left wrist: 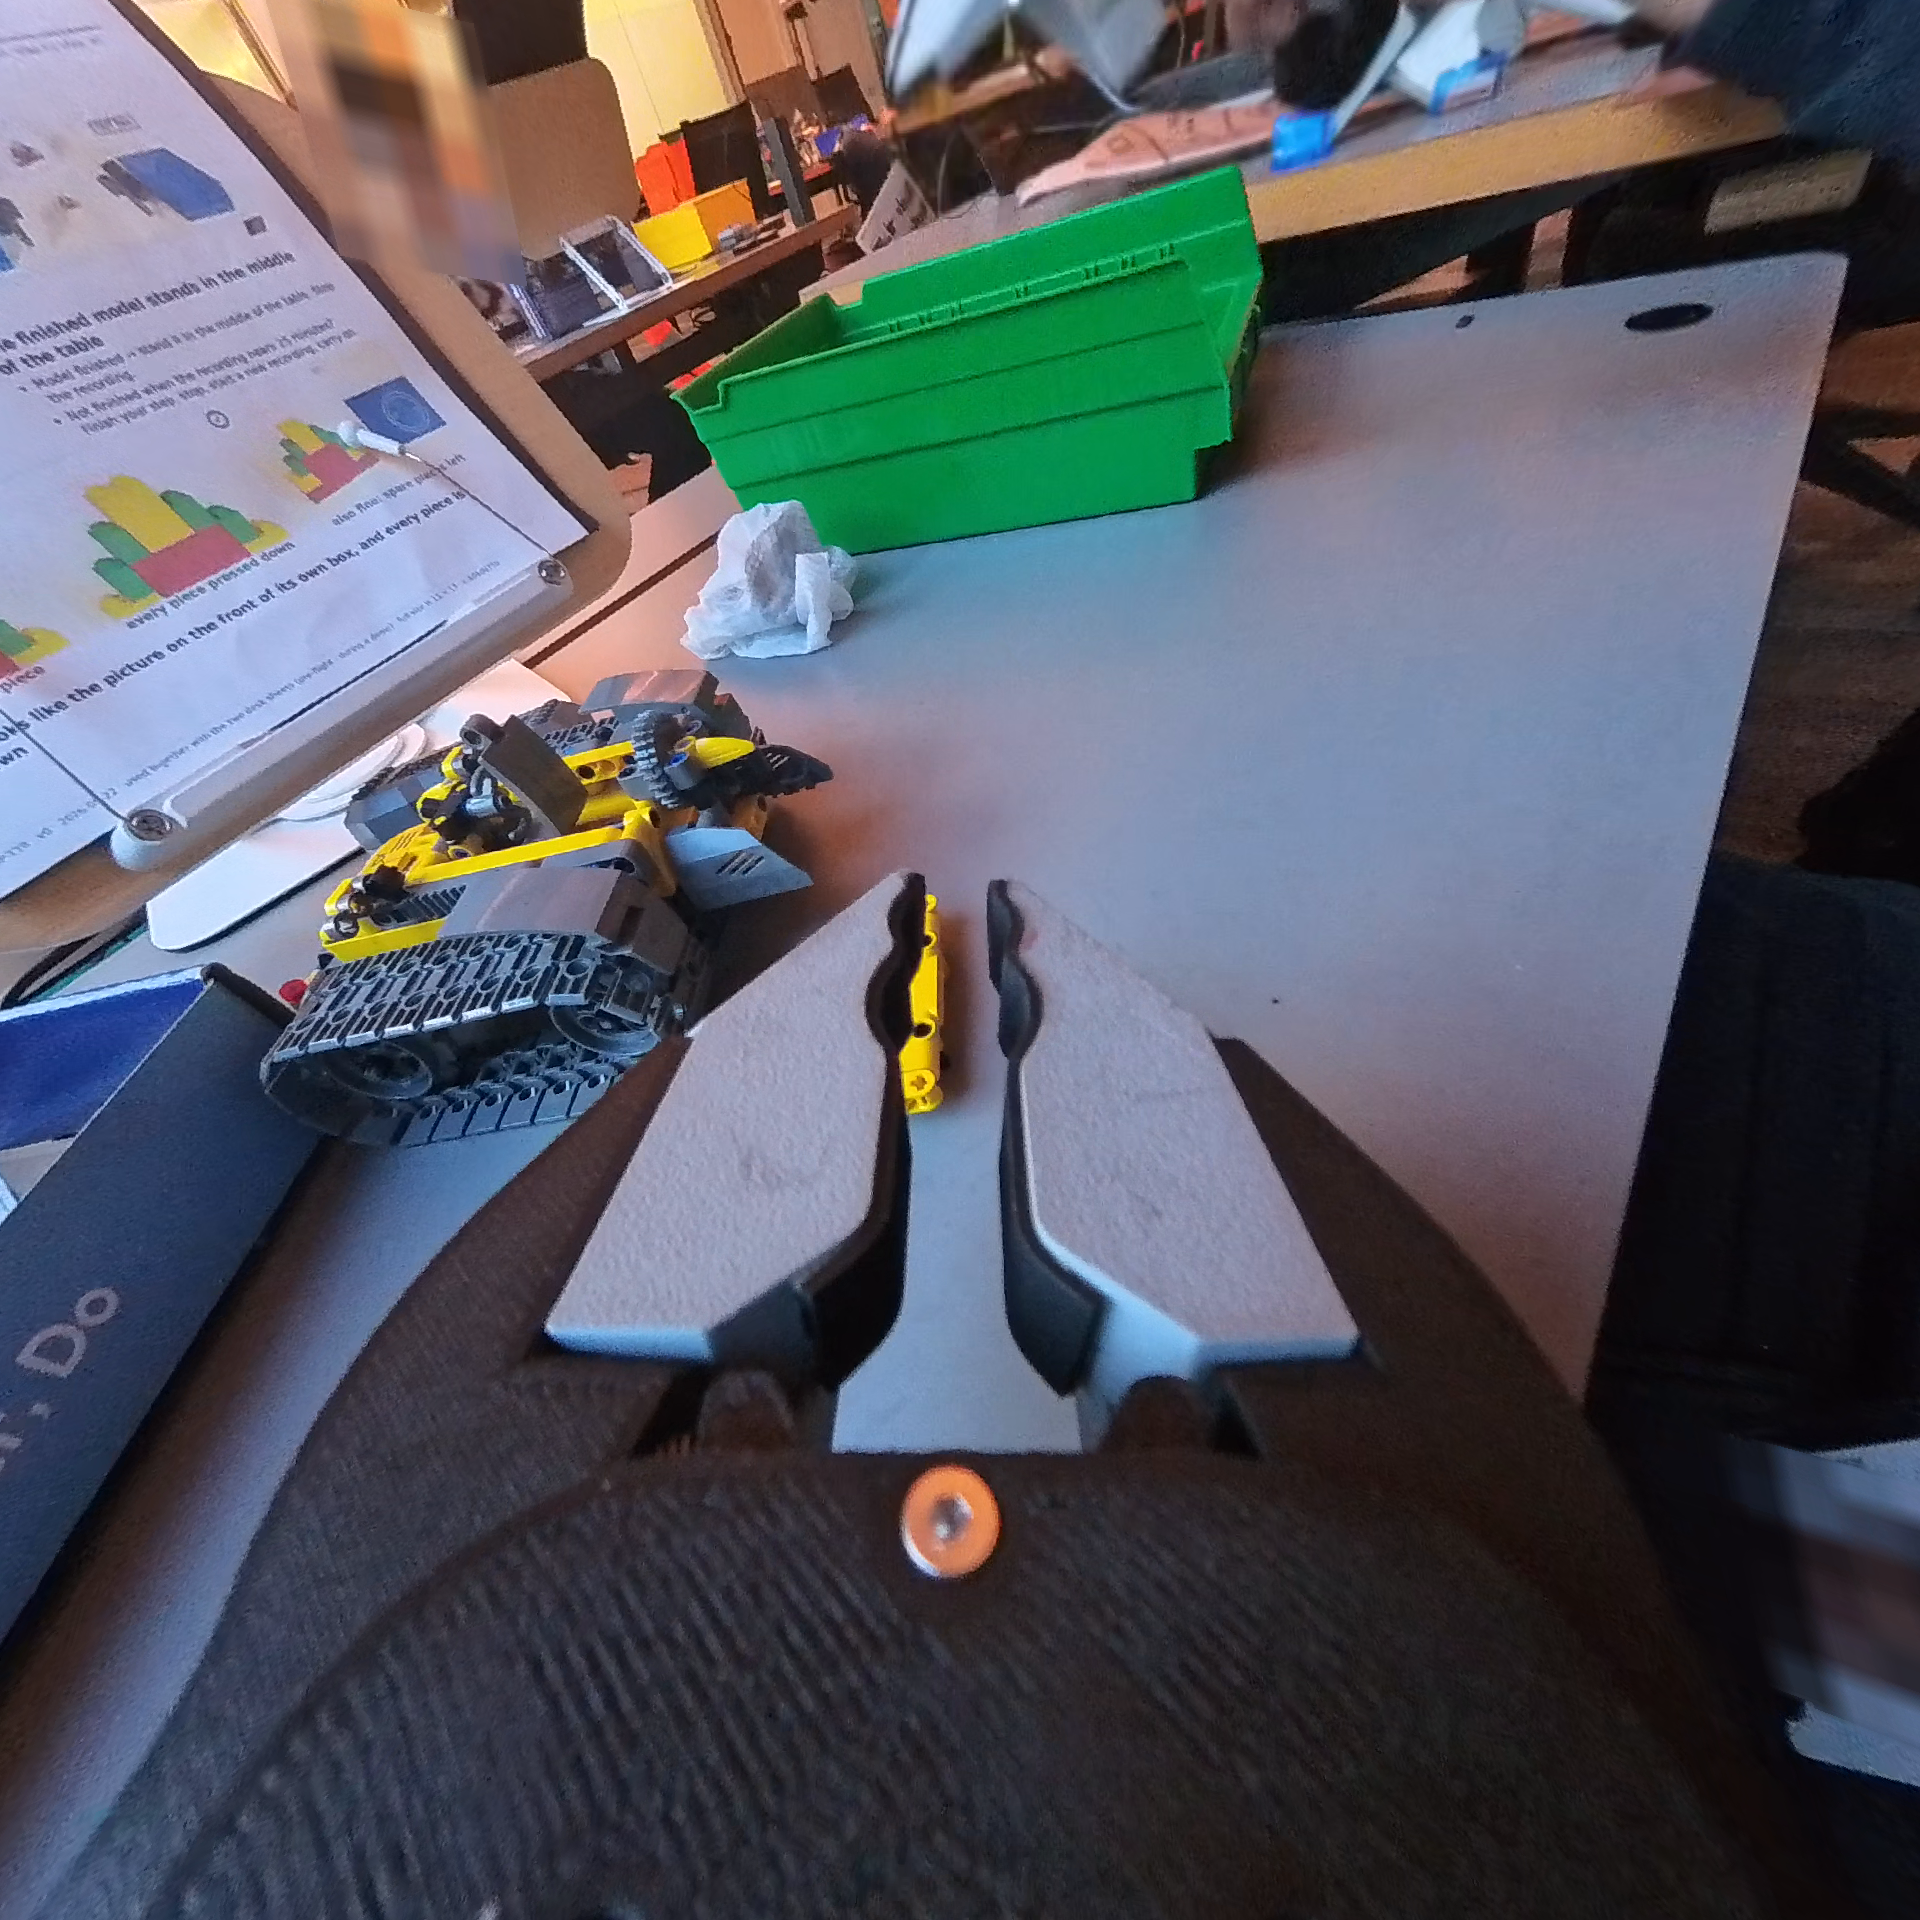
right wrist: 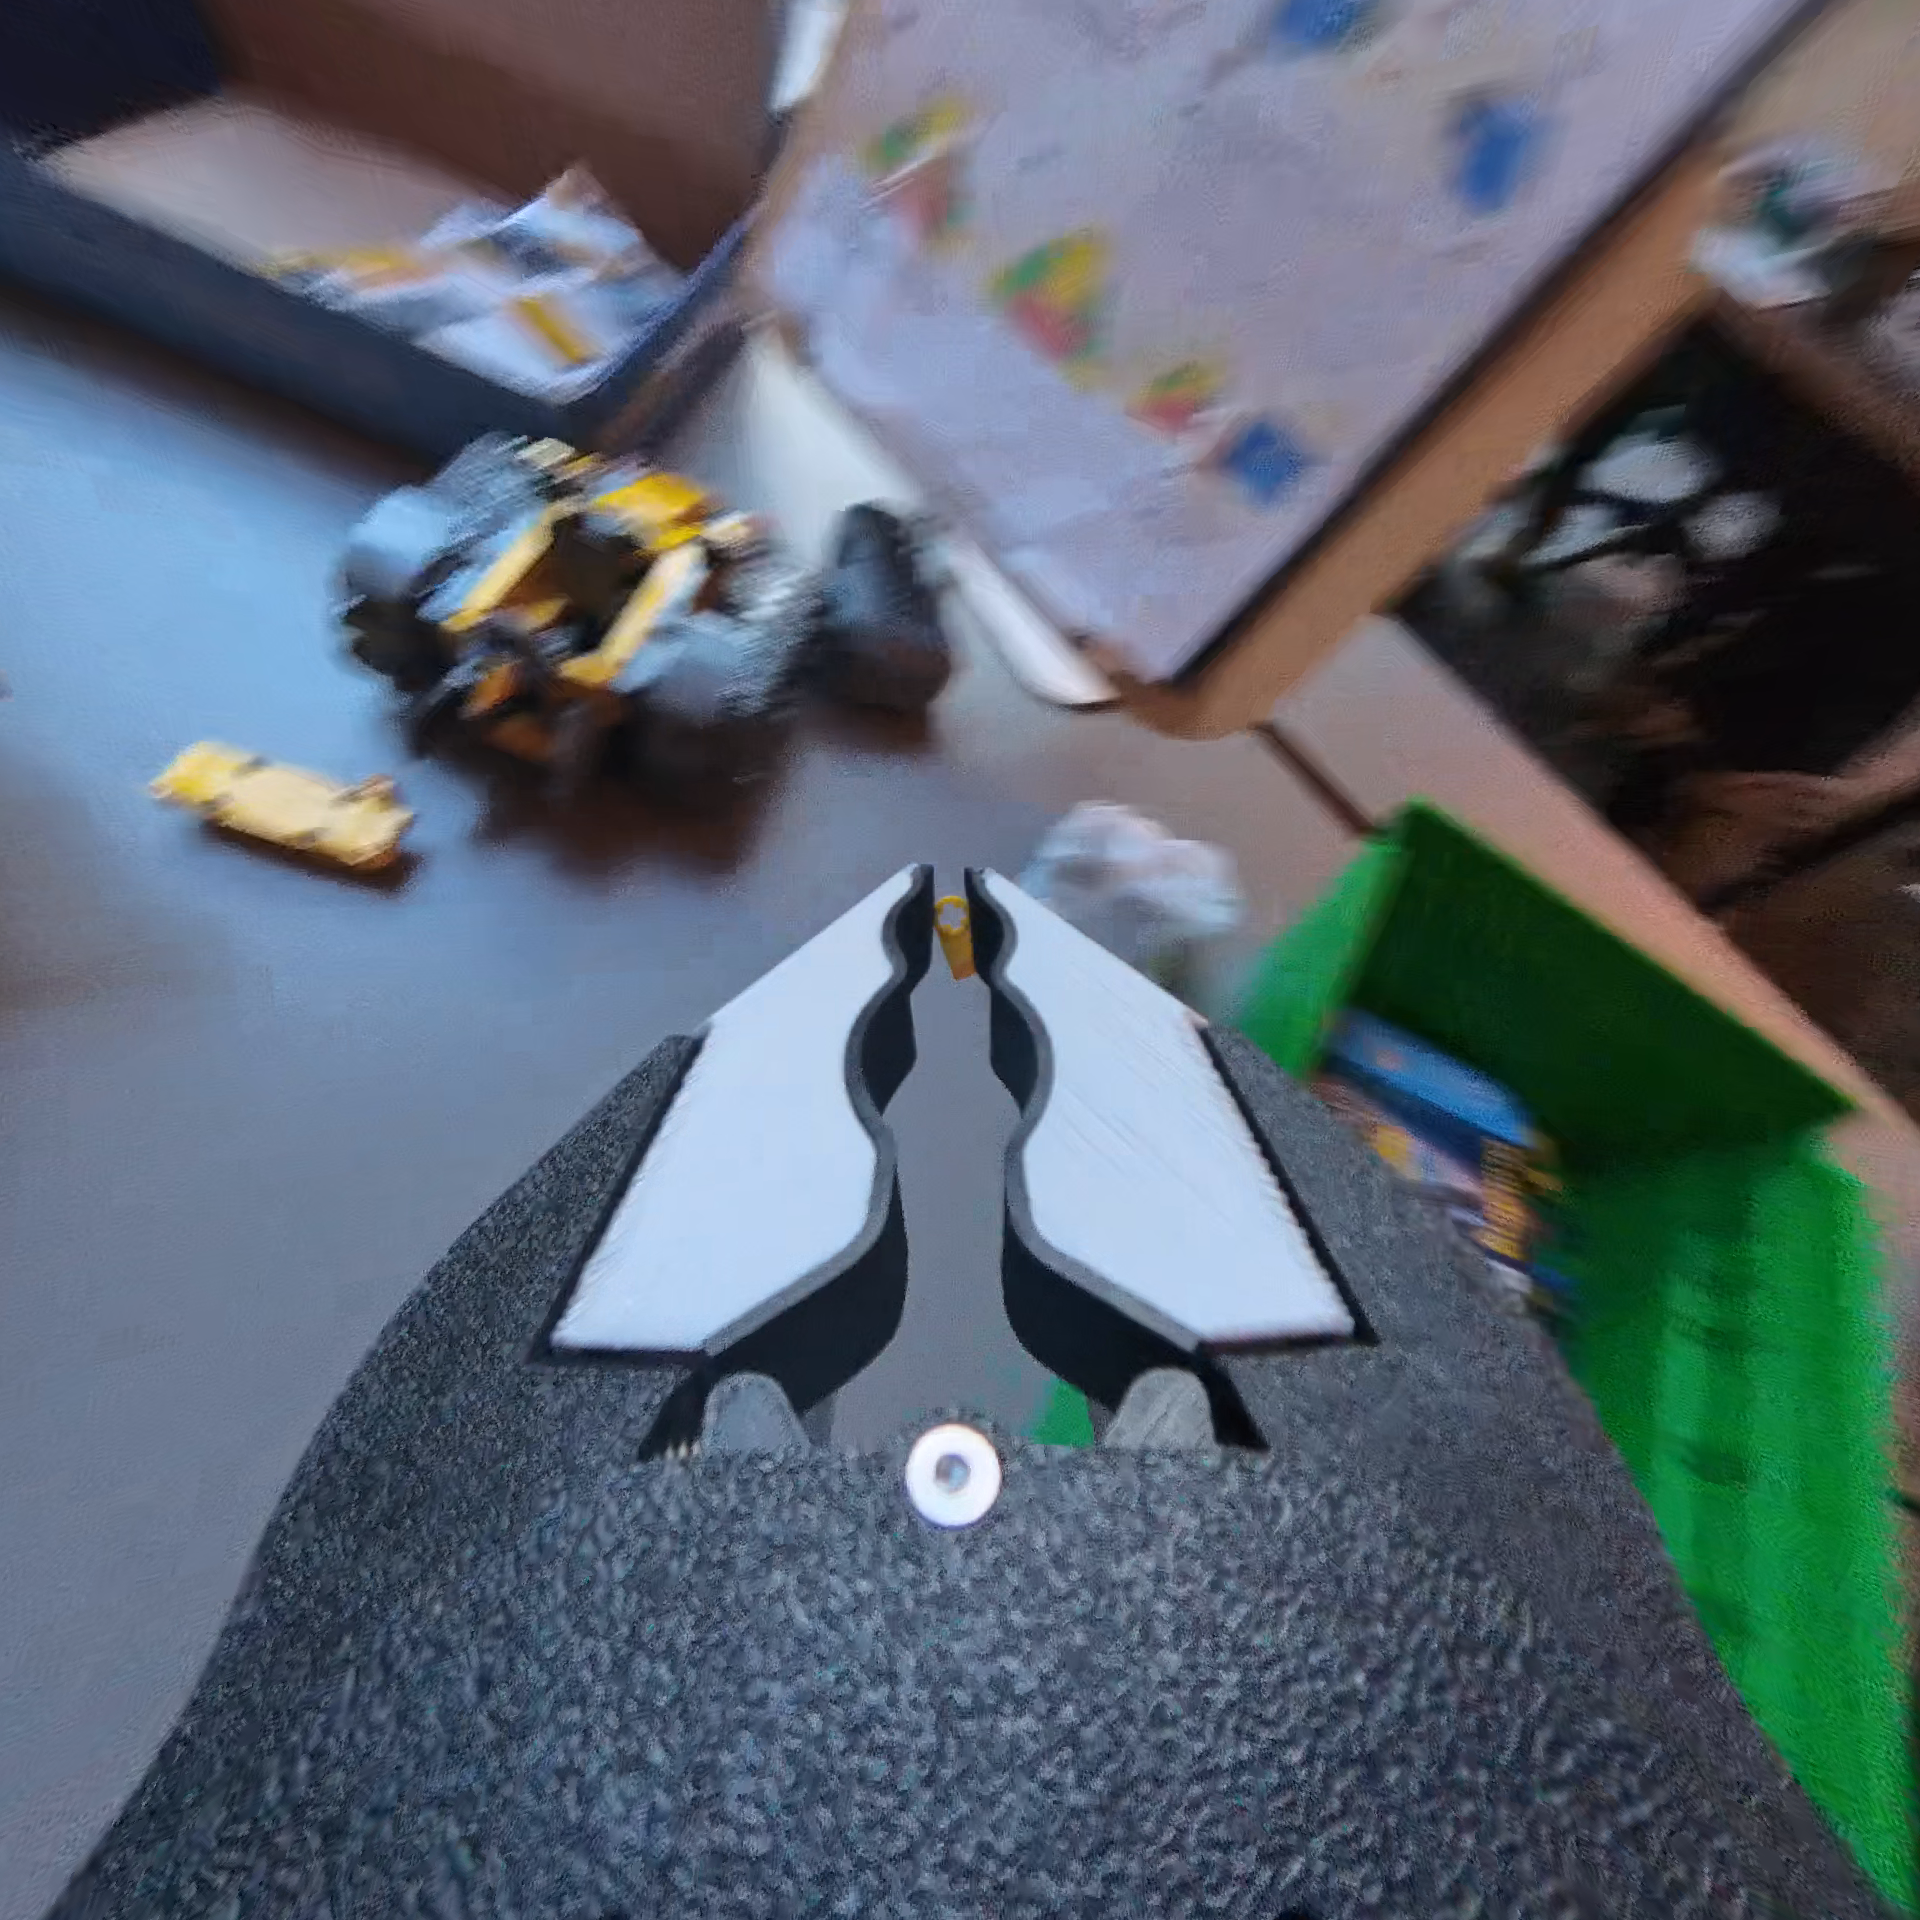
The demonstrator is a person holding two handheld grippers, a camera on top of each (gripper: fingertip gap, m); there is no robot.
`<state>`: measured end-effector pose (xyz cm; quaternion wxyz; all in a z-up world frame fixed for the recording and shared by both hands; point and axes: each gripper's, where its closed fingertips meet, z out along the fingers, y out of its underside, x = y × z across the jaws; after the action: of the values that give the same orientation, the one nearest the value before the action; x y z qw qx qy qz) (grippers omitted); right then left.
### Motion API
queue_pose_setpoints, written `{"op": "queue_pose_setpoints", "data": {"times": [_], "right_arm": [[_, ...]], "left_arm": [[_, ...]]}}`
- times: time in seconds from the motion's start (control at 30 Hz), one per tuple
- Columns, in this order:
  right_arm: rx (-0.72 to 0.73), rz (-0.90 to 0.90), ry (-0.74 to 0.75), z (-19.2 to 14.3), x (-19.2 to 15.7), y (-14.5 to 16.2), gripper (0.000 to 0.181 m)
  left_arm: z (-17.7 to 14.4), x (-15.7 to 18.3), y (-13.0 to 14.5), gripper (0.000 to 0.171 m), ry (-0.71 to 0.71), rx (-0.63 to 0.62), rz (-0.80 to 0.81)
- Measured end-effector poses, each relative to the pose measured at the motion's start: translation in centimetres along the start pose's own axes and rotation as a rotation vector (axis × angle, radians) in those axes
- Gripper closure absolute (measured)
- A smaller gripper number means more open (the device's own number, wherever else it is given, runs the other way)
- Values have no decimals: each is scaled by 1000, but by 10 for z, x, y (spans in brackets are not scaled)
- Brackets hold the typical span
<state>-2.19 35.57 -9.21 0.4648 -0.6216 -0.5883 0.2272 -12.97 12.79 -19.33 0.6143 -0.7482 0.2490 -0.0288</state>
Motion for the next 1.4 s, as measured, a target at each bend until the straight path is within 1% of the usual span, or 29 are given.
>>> {"op": "queue_pose_setpoints", "data": {"times": [0.07, 0.1, 0.13, 0.17, 0.2, 0.27, 0.33, 0.4, 0.47, 0.53, 0.6, 0.67, 0.73, 0.8, 0.83, 0.9, 0.97, 1.0, 1.07, 1.1, 1.13, 1.2, 1.27, 1.33, 1.4], "right_arm": [[35, 36, 161, -20, 56, 2, 177], [26, 62, 223, -26, 80, 12, 177], [3, 106, 251, -26, 99, 27, 176], [-33, 166, 248, -23, 111, 46, 176], [-78, 233, 230, -19, 118, 66, 175], [-145, 350, 202, -12, 124, 98, 163], [-119, 408, 173, -10, 121, 105, 160], [-70, 423, 162, -11, 116, 100, 161], [-41, 432, 130, -11, 102, 91, 161], [28, 402, 58, -9, 72, 69, 162], [78, 333, -65, -1, 25, 46, 162], [76, 244, -204, 13, -33, 35, 162], [66, 161, -332, 30, -91, 32, 161], [36, 81, -412, 49, -139, 37, 160], [17, 32, -432, 59, -158, 42, 159], [-22, -67, -439, 77, -186, 52, 158], [-55, -139, -442, 92, -205, 61, 155], [-62, -166, -438, 98, -211, 63, 154], [-65, -212, -418, 105, -217, 66, 154], [-62, -230, -403, 106, -217, 65, 153], [-42, -240, -394, 106, -217, 63, 152], [-3, -252, -385, 105, -218, 58, 151], [21, -272, -376, 103, -218, 56, 145], [51, -315, -369, 101, -221, 55, 144], [90, -377, -352, 98, -226, 52, 144]], "left_arm": [[0, -1, 1, 163, -2, -6, -5], [1, -1, 1, 163, -3, -10, -6], [1, -1, 2, 163, -3, -17, -5], [1, -1, 3, 163, -2, -22, -4], [2, -1, 3, 163, -2, -25, -1], [2, -1, 4, 163, -5, -32, 5], [3, -1, 5, 163, -10, -38, 6], [3, -1, 6, 163, -9, -44, 3], [4, -2, 7, 163, -8, -54, -4], [6, -3, 9, 161, -5, -70, -18], [7, -6, 13, 157, -7, -95, -38], [10, -13, 21, 151, -22, -143, -33], [14, -17, 28, 144, -23, -193, -11], [18, -17, 36, 134, 1, -246, -31], [20, -17, 41, 128, 19, -277, -50], [24, -14, 52, 128, 68, -355, -81], [28, -15, 69, 122, 88, -461, -109], [31, -15, 73, 120, 102, -487, -136], [32, -13, 75, 128, 155, -501, -210], [32, -15, 75, 135, 168, -500, -250], [31, -16, 75, 148, 184, -497, -276], [30, -13, 72, 149, 247, -485, -328], [29, -12, 71, 149, 271, -476, -363], [28, -12, 67, 149, 292, -449, -382], [26, -8, 62, 149, 351, -424, -429]]}}
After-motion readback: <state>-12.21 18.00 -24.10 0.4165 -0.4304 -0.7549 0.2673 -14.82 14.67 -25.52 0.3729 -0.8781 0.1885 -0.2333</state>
